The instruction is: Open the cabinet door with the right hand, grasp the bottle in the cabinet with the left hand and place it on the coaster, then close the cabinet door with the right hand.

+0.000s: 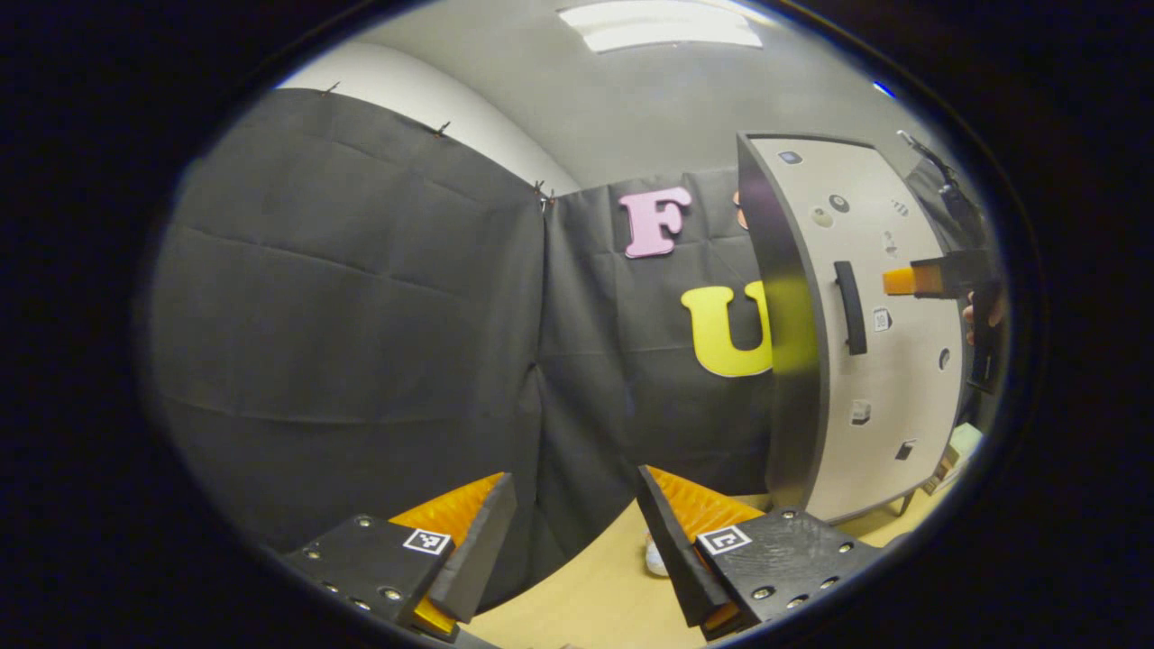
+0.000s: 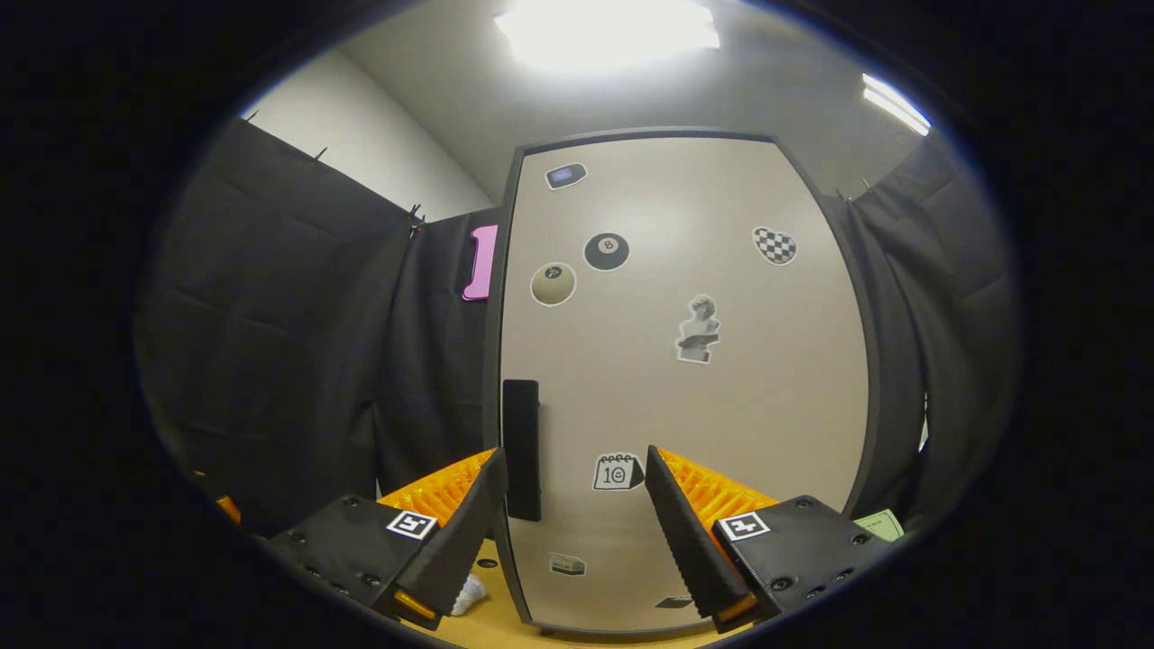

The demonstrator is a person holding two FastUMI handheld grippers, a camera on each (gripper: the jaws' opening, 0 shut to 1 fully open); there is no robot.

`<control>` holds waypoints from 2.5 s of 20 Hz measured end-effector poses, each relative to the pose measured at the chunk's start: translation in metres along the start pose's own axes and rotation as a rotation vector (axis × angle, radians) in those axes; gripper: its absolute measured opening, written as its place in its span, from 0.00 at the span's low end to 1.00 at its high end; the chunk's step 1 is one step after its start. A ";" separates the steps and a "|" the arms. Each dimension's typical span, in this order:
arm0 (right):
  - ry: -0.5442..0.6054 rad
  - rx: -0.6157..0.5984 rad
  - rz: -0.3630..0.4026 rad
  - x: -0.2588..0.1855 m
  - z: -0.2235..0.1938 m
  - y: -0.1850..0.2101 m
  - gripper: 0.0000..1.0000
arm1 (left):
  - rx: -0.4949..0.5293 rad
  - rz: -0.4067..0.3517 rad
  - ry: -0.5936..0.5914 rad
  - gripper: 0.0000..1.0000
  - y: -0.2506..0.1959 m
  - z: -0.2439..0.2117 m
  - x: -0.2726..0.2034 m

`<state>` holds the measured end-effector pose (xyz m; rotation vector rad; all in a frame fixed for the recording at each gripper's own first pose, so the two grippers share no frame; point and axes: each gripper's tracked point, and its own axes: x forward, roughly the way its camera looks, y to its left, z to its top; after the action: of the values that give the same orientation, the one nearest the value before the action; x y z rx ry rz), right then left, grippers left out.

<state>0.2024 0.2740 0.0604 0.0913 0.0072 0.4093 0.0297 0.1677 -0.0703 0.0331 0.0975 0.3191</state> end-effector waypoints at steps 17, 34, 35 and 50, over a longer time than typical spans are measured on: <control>0.178 0.037 -0.022 0.074 -0.037 0.037 0.39 | 0.000 0.031 0.037 0.82 0.045 -0.018 0.028; 0.330 0.131 0.180 0.032 -0.031 0.043 0.13 | -0.028 -0.120 0.000 0.84 -0.015 -0.005 0.041; 0.334 0.138 0.197 0.029 -0.032 0.042 0.15 | -0.024 -0.136 0.001 0.84 -0.024 -0.003 0.043; 0.376 0.168 0.481 -0.011 -0.028 0.018 0.15 | -0.024 -0.190 -0.059 0.83 -0.153 0.040 -0.005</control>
<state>0.1850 0.2884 0.0335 0.1821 0.3969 0.9023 0.0767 0.0205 -0.0373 0.0097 0.0373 0.1297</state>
